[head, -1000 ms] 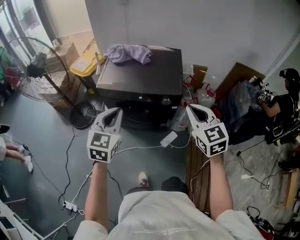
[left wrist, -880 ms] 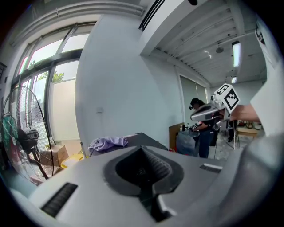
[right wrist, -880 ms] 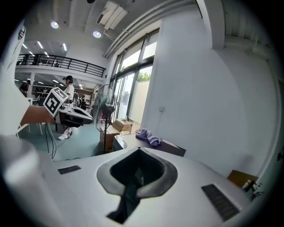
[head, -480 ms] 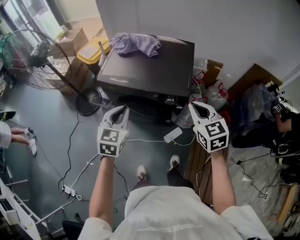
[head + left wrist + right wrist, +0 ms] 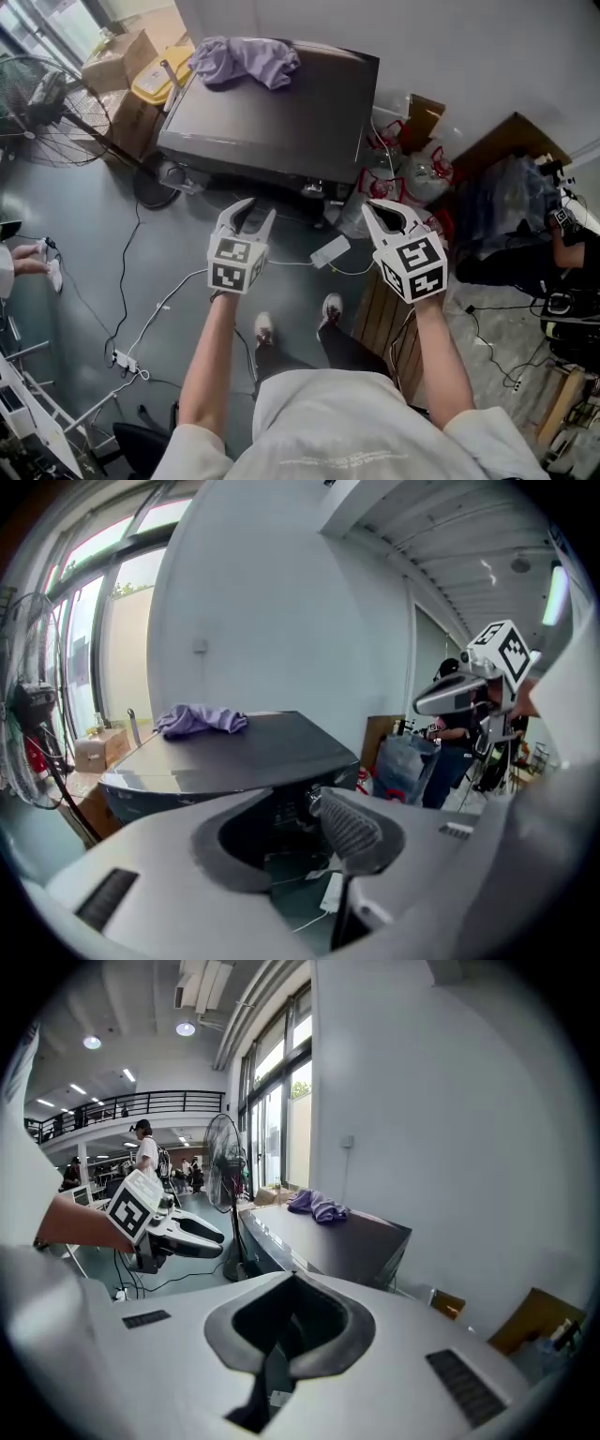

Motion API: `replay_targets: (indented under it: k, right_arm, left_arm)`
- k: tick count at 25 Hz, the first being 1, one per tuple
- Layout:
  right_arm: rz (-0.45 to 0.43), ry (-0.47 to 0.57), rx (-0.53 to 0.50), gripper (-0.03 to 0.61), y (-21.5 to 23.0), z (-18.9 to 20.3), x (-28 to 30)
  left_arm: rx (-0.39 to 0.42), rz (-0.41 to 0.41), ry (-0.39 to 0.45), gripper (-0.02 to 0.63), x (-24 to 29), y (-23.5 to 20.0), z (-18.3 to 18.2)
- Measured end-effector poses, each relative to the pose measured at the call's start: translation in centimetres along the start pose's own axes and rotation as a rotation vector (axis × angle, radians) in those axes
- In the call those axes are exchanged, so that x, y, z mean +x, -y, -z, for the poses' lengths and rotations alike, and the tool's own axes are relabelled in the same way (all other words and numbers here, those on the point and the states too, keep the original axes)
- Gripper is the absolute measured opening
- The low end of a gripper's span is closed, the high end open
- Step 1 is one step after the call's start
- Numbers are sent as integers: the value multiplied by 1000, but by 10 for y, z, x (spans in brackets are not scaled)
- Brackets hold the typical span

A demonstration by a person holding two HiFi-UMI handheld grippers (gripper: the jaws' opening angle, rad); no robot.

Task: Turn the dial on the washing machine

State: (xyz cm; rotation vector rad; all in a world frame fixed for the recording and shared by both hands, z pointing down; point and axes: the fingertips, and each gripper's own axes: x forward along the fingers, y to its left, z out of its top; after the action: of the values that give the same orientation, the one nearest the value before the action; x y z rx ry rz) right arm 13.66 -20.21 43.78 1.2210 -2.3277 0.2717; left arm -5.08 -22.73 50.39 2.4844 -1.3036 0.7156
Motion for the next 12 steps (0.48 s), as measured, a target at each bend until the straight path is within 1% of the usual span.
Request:
replay_targets:
  k: [2,4,6,9,10,12]
  right_arm:
    - [-12,-13,-4,14,7,8,4]
    - [-24,-21,-1,14,12,15,10]
    - [-34,-25,9,14,17,21,13]
    - [-48,-33,21,14,19,33,16]
    - [-54,-37,22,14,20,37,17]
    - [-63,-47,25,14,22,44,21]
  left_arm:
    - [-24,14,-15,167,21,11,6]
    - [-73,28,-30,174,41,19,13]
    - [-158,43,-45,175,60,24,21]
    - [-312,47,-55,175,83,29,32]
    - [-347,40,-54,176,90,30,35]
    - [-389,25,-55,189,102,31,40]
